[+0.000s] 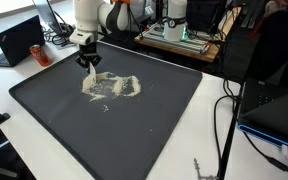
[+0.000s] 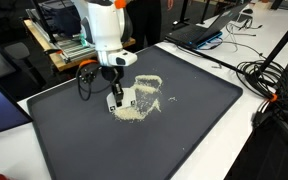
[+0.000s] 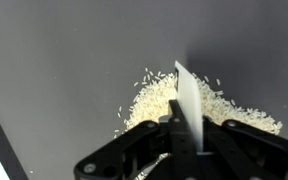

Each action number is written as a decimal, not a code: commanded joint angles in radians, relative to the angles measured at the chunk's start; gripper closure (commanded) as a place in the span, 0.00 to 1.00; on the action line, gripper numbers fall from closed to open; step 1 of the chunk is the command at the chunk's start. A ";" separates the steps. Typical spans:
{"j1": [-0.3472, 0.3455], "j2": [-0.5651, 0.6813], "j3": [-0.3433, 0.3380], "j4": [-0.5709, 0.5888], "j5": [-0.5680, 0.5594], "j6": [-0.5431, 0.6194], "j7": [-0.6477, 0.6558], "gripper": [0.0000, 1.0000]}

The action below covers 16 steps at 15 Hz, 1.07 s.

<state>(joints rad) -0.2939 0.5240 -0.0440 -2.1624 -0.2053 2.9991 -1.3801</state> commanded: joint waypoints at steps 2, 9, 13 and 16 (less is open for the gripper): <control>-0.001 0.031 -0.015 0.017 -0.043 0.026 0.013 0.99; -0.010 0.026 -0.015 0.006 -0.058 -0.030 -0.003 0.99; -0.040 -0.008 0.009 -0.018 -0.054 -0.110 -0.046 0.99; -0.071 -0.040 0.033 -0.034 -0.035 -0.173 -0.112 0.99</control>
<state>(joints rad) -0.3162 0.5182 -0.0402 -2.1623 -0.2314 2.9028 -1.4188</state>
